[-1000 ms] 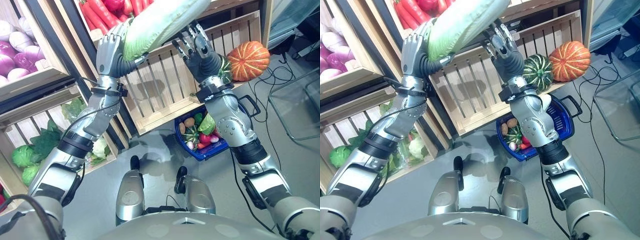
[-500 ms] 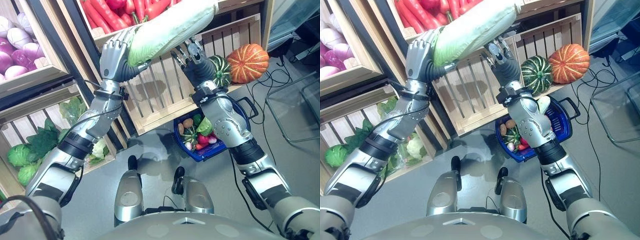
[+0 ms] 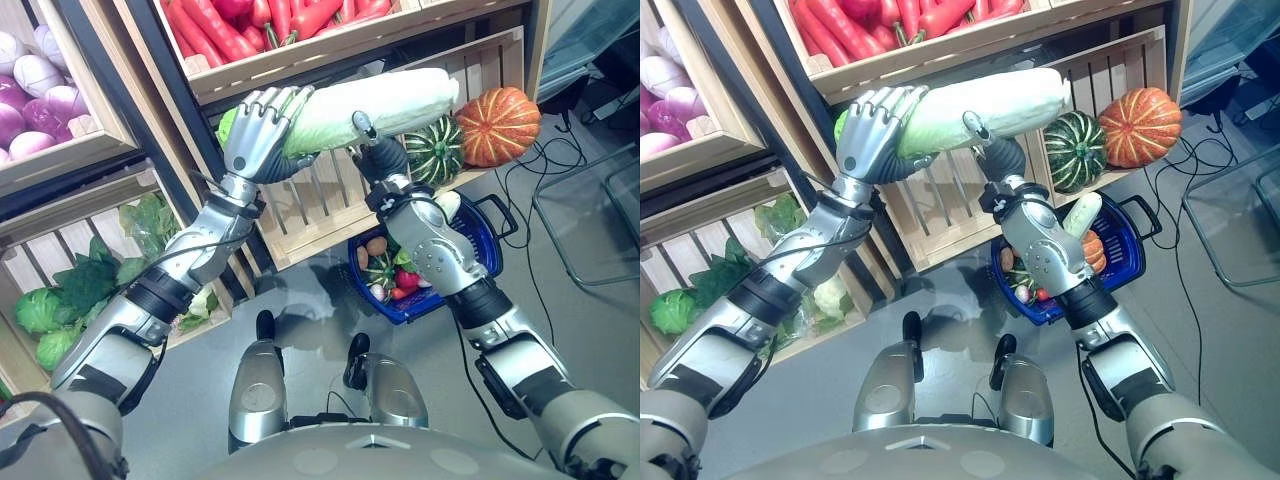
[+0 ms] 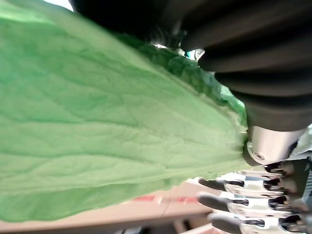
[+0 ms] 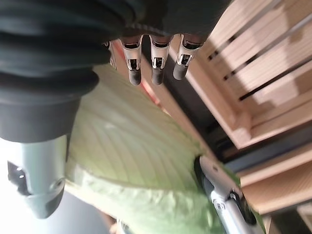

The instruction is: Pick up fruits and vegetables into the basket

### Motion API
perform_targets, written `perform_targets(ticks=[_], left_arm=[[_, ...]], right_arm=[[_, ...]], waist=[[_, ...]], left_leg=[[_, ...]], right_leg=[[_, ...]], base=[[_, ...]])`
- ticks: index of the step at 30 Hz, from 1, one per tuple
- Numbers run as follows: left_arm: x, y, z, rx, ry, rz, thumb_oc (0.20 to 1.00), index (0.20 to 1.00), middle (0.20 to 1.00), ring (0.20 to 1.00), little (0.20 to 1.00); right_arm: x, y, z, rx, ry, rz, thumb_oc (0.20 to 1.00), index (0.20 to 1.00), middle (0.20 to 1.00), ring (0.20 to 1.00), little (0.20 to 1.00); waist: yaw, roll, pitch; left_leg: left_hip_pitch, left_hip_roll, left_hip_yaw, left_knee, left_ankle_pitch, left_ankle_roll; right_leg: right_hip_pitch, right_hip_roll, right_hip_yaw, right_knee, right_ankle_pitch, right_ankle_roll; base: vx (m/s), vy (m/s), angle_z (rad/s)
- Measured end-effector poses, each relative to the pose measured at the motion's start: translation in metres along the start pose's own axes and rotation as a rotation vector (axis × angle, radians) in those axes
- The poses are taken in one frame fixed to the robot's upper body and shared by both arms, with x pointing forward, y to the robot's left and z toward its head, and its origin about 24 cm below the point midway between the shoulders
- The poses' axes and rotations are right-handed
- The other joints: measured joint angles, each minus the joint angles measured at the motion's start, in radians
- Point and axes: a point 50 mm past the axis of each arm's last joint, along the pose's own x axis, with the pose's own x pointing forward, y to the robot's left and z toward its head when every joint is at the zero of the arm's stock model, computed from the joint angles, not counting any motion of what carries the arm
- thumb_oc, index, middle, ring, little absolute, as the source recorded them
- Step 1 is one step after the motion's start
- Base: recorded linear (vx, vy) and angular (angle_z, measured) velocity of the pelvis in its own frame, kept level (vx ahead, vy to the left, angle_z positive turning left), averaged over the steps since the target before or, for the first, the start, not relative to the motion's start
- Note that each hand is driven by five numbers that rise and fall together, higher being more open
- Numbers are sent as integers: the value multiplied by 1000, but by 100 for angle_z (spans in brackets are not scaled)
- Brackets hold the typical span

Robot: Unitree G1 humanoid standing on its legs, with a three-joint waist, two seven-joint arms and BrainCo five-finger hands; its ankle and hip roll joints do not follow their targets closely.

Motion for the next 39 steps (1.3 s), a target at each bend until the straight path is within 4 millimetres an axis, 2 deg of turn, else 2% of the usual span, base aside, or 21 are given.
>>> perform_targets(ticks=[5, 10, 11, 12, 19, 26, 27, 28, 29, 34, 39], left_arm=[[-5, -16, 3, 107, -4, -80, 200, 200, 200, 200, 200], [-6, -25, 6, 111, 17, -121, 200, 200, 200, 200, 200], [-5, -26, 9, 102, 21, -125, 200, 200, 200, 200, 200], [-4, -28, 10, 100, 32, -132, 200, 200, 200, 200, 200], [12, -22, 21, 76, 25, -123, 200, 200, 200, 200, 200], [22, -12, 30, 14, 24, -81, 200, 200, 200, 200, 200], [23, -12, 30, 7, 25, -79, 225, 225, 225, 225, 225], [24, -12, 32, -10, 32, -81, 856, 856, 856, 856, 856], [24, -12, 32, -17, 35, -81, 1000, 1000, 1000, 1000, 1000], [25, -15, 39, -154, 61, -134, 1000, 1000, 1000, 1000, 1000], [20, -26, 44, -471, 187, -224, 1000, 1000, 1000, 1000, 1000]], right_arm=[[5, -14, -14, 41, 75, -144, 1000, 1000, 1000, 1000, 1000], [10, -18, -18, 106, 101, -204, 1000, 1000, 1000, 1000, 1000], [11, -18, -18, 127, 87, -206, 460, 460, 460, 460, 460], [11, -16, -16, 148, 64, -203, 200, 200, 200, 200, 200], [12, -14, -4, 223, -73, -198, 200, 200, 200, 200, 200], [12, -14, 2, 315, -130, -130, 200, 200, 200, 200, 200], [12, -14, 3, 315, -135, -128, 200, 200, 200, 200, 200], [12, -15, 4, 316, -142, -127, 200, 200, 200, 200, 200], [12, -15, 4, 316, -145, -128, 200, 200, 200, 200, 200], [10, -22, 11, 296, -183, -138, 200, 200, 200, 200, 200], [9, -30, 17, 182, -217, -160, 200, 200, 200, 200, 200]], waist=[[-1, 1, 1], [-2, 6, 4], [0, 10, 6], [-1, 14, 8], [-9, 55, 28], [-15, 81, 32], [-15, 85, 34], [-15, 94, 33], [-15, 96, 33], [-14, 98, 33], [-16, 99, 34]], left_leg=[[0, 0, 1, -3, 0, 0], [3, -1, 7, -5, 0, 0], [4, -1, 9, -5, 0, 0], [4, -2, 9, -5, 0, 0], [10, -16, 10, -18, 6, 8], [3, -17, 14, -25, 7, 9], [2, -18, 14, -25, 7, 9], [2, -18, 15, -27, 7, 9], [2, -17, 15, -28, 7, 9], [2, -18, 16, -33, 8, 8], [5, -18, 18, -33, 8, 8]], right_leg=[[-1, -4, 0, -2, 0, 0], [-1, -7, 0, -2, 0, 0], [0, -7, 0, -2, 0, 0], [-1, -9, 0, -1, 0, 1], [-1, -22, 1, 1, 1, 5], [-14, -24, 4, 1, 0, 7], [-14, -24, 4, 0, 1, 7], [-16, -24, 5, 0, 0, 7], [-16, -23, 5, 0, 0, 7], [-17, -20, 4, -3, 0, 7], [-17, -18, 7, -2, 0, 8]], base=[[-13, 54, -1], [5, 60, -2], [13, 72, 0], [15, 78, 0], [-6, 34, 1], [-14, 4, 0], [0, 0, 0], [0, 0, 0], [0, 0, 0], [0, 0, 0], [-19, -8, 0]])
